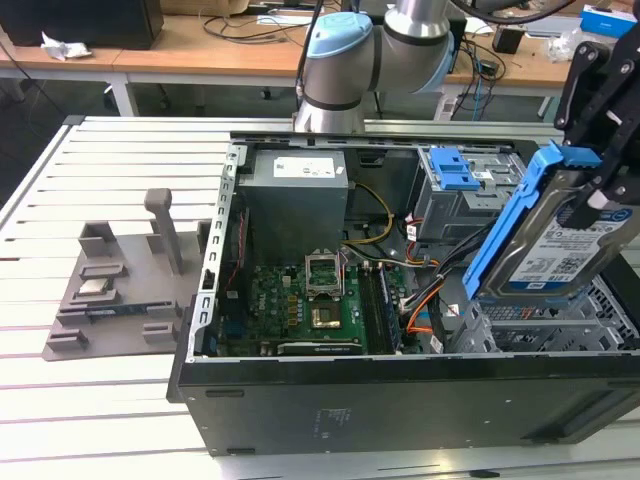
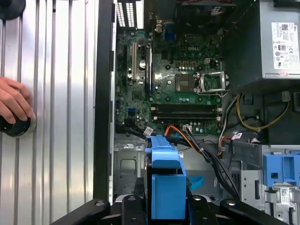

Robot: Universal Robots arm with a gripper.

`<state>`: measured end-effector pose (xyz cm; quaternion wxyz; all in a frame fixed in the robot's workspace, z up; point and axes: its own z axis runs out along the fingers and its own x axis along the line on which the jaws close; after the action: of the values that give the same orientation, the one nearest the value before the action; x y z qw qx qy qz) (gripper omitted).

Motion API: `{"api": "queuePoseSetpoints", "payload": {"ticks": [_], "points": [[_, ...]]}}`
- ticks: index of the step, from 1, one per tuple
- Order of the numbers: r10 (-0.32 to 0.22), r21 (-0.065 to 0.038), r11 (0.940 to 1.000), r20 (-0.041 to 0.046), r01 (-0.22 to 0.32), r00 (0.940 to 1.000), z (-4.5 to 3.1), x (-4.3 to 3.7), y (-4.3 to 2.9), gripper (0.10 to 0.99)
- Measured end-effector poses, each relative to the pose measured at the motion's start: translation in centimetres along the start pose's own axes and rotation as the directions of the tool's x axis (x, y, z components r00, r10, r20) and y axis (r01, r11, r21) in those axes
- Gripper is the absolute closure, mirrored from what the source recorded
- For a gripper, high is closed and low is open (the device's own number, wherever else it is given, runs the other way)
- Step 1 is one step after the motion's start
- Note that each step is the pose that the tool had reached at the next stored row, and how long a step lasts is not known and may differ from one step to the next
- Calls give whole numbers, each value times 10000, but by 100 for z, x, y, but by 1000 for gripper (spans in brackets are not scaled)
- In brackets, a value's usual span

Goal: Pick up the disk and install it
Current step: 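Pick up the disk, then insert the disk into the insertion slot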

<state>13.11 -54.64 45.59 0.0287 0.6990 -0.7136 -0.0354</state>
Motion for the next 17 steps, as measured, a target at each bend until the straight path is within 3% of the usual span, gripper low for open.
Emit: {"api": "queuePoseSetpoints", "payload": {"ticks": [3, 15, 17], "points": [[2, -18, 10000, -19, -2, 10000, 4, -9, -82, 722], [3, -18, 10000, -30, -3, 10000, 4, -9, -89, 722], [7, -18, 10000, -71, -7, 10000, 6, -9, -111, 722]]}}
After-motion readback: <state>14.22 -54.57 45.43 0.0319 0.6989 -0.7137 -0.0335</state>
